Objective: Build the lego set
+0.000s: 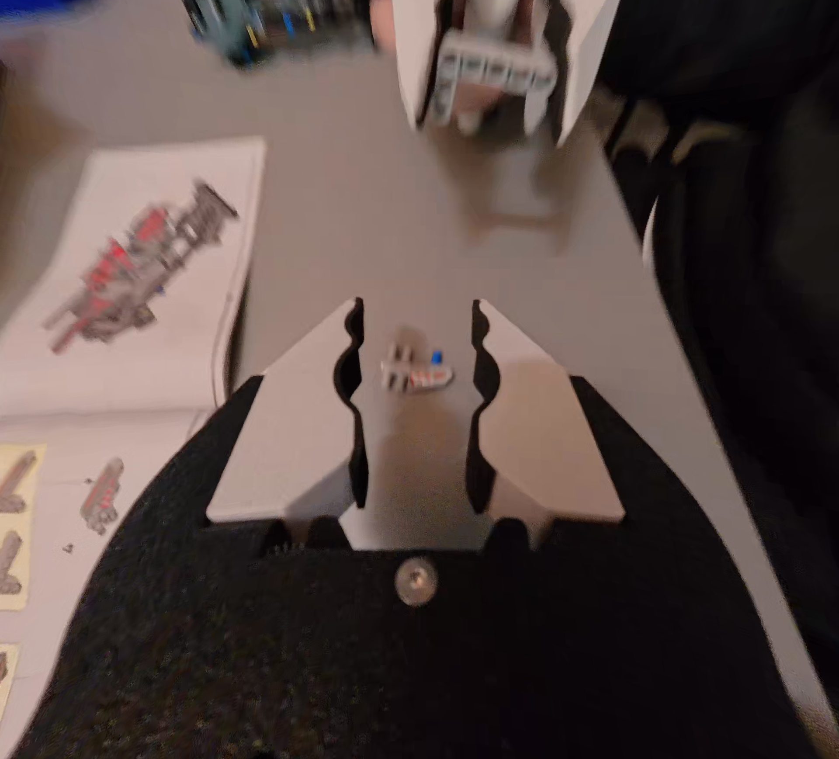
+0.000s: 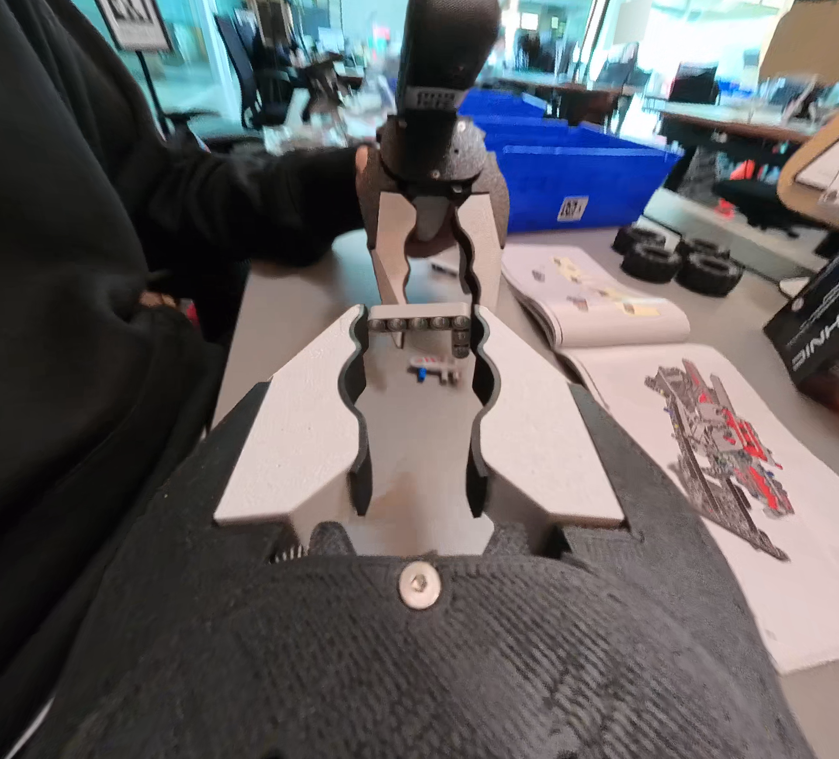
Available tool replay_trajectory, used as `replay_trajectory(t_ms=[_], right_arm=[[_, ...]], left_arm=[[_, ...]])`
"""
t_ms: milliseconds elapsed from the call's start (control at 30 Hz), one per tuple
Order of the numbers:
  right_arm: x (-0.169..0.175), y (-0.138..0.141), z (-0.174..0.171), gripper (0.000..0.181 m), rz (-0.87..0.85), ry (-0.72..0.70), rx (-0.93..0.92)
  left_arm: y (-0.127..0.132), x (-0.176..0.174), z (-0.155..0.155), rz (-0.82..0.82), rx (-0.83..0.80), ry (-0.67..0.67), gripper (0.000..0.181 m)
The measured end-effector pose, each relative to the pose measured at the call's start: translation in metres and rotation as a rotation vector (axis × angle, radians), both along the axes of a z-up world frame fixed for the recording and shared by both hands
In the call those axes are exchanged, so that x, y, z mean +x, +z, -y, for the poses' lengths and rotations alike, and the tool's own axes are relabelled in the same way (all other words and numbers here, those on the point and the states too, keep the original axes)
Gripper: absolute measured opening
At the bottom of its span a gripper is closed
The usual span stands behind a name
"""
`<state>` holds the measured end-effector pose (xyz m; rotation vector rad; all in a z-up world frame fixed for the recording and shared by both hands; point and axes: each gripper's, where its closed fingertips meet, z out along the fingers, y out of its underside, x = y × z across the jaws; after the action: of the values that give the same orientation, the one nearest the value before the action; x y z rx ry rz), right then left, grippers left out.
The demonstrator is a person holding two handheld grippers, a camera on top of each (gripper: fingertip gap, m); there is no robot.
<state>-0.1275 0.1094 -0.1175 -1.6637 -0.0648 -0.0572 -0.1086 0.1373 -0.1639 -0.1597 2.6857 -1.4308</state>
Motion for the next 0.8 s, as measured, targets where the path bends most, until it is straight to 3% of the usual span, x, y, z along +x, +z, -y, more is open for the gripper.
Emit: replay_trajectory(t_ms=[33, 133, 267, 367, 633, 800], right_arm=[[-0.002, 0.007, 0.002, 0.044, -0.008, 0.011, 0.052], [-0.003, 0.023, 0.004, 0.044, -0.017, -0.006, 0.151], [-0.004, 0.033, 0.002, 0.044, -0.028, -0.036, 0.201], [-0.008, 0.031, -0.003, 0.043, -0.072, -0.028, 0.200], [-0.009, 0.032, -0.011, 0.044, -0.242, -0.080, 0.272], [-0.006, 0.040, -0.006, 0.043, -0.383, -0.095, 0.348]], left_arm=[[0.017, -0.002, 0.006, 0.026, -0.088, 0.013, 0.043], [0.047, -0.012, 0.025, 0.148, -0.236, 0.045, 0.041], [0.055, -0.016, 0.043, 0.419, -0.214, 0.141, 0.036], [0.062, -0.004, 0.039, 0.630, -0.175, 0.287, 0.028], [0.065, -0.001, 0.041, 0.683, -0.210, 0.425, 0.024], [0.073, -0.004, 0.041, 0.891, -0.178, 0.440, 0.018]])
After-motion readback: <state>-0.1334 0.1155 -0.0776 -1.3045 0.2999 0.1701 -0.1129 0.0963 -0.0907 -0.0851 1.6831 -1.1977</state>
